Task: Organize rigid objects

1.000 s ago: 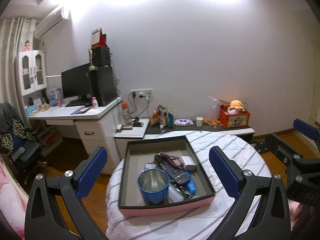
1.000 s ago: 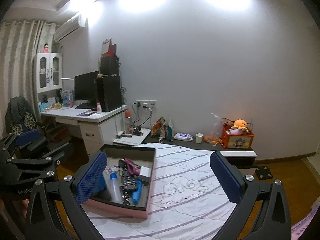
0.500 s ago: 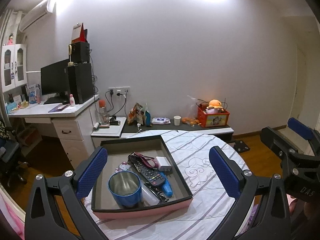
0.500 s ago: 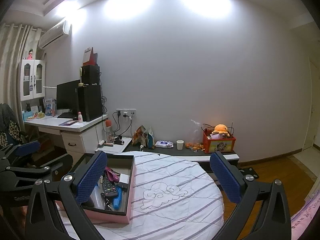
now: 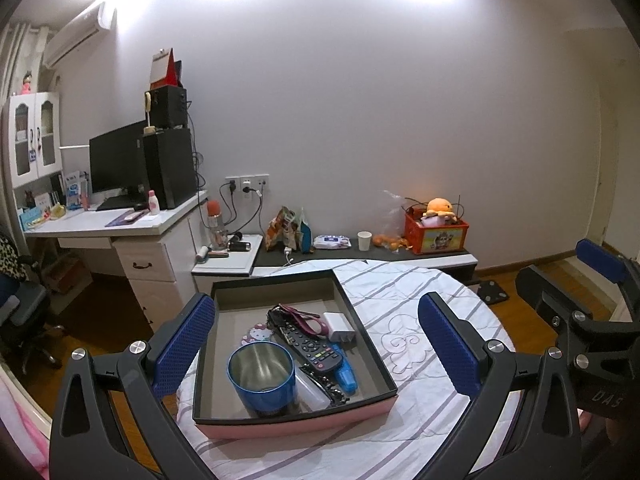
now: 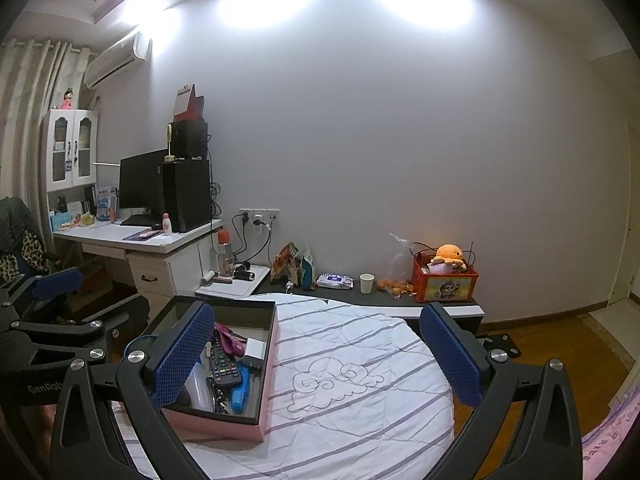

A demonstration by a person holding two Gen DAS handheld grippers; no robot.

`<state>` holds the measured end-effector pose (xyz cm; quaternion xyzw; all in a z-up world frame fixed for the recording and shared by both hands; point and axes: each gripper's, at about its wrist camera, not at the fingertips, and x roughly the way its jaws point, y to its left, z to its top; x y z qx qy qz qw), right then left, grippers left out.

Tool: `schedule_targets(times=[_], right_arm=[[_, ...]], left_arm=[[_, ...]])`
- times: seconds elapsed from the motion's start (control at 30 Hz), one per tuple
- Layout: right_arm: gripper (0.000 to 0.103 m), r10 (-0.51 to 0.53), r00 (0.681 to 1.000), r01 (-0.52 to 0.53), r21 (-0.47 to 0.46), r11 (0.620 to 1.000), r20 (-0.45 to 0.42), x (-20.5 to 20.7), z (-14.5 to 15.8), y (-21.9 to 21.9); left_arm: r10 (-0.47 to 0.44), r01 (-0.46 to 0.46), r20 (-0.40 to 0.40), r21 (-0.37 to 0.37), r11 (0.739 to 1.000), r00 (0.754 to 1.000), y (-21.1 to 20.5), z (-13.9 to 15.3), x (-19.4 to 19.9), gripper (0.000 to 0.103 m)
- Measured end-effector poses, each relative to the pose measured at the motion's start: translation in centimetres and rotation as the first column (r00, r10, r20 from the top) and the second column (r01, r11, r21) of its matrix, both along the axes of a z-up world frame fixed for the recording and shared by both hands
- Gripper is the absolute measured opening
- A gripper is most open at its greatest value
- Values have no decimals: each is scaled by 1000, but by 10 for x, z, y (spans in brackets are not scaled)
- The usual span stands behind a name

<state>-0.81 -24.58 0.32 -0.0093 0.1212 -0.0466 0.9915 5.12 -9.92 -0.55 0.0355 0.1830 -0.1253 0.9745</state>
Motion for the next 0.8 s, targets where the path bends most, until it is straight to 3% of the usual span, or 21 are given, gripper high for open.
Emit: schedule_targets(times=[0.8], right_arm=[[103, -1, 1000, 1, 0, 1000, -3, 0, -2, 5]], left_arm=[[6, -6, 78, 0, 1000, 997, 5, 6, -12, 103]])
